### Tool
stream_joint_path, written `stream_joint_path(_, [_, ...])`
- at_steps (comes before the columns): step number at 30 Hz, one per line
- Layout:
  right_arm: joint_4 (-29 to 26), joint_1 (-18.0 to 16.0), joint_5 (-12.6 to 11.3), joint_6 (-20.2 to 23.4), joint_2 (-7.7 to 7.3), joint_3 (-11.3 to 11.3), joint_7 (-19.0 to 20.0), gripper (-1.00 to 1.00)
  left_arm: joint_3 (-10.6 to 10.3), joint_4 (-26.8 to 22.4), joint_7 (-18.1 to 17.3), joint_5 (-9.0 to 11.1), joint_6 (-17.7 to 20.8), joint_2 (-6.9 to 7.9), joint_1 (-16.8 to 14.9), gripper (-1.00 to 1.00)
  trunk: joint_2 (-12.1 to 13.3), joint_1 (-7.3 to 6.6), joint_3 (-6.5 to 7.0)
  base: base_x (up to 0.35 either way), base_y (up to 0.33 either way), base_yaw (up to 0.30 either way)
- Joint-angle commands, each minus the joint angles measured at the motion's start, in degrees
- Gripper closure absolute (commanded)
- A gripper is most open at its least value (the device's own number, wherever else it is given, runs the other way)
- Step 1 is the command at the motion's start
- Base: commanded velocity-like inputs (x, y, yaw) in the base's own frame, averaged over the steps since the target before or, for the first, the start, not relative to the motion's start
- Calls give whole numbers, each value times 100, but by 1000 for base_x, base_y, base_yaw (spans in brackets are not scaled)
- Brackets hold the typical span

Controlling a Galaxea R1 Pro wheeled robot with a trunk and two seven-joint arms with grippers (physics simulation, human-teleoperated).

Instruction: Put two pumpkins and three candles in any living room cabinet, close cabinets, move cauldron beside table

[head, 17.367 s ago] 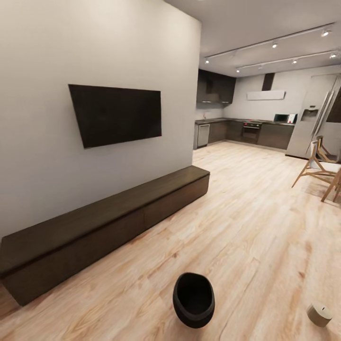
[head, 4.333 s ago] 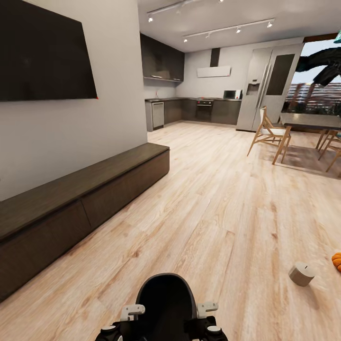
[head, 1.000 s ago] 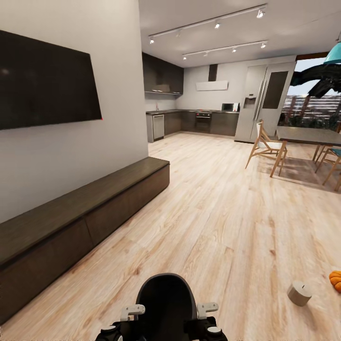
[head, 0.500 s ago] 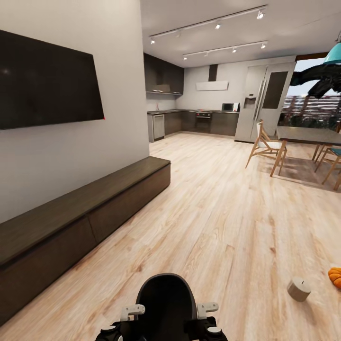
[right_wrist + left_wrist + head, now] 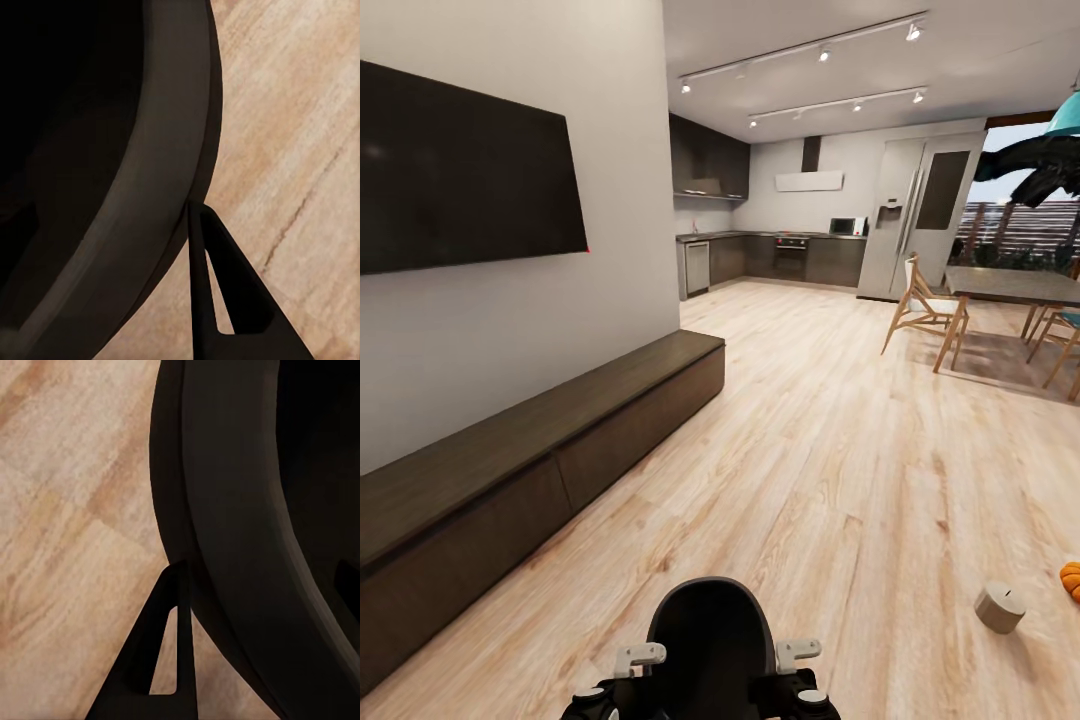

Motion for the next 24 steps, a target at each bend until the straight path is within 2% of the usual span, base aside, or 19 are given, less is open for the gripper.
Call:
stream_joint_path(1, [-127,-5,-86,22,-5,58,-38,100,6,-8,-6,32,36,3,-1,100,-3,-1,-5,0,2,0])
stream_joint_path(13, [-135,-5,-95,48,-5,54,-44,100,6,-8,-6,32,36,1,-1,100,-3,-1,-5,0,0,0])
stream_joint_path(24, [-160,-5,-307,118,-5,43,110,100,6,-8,-6,32,36,3,-1,100,-3,-1,-5,-19,29,0])
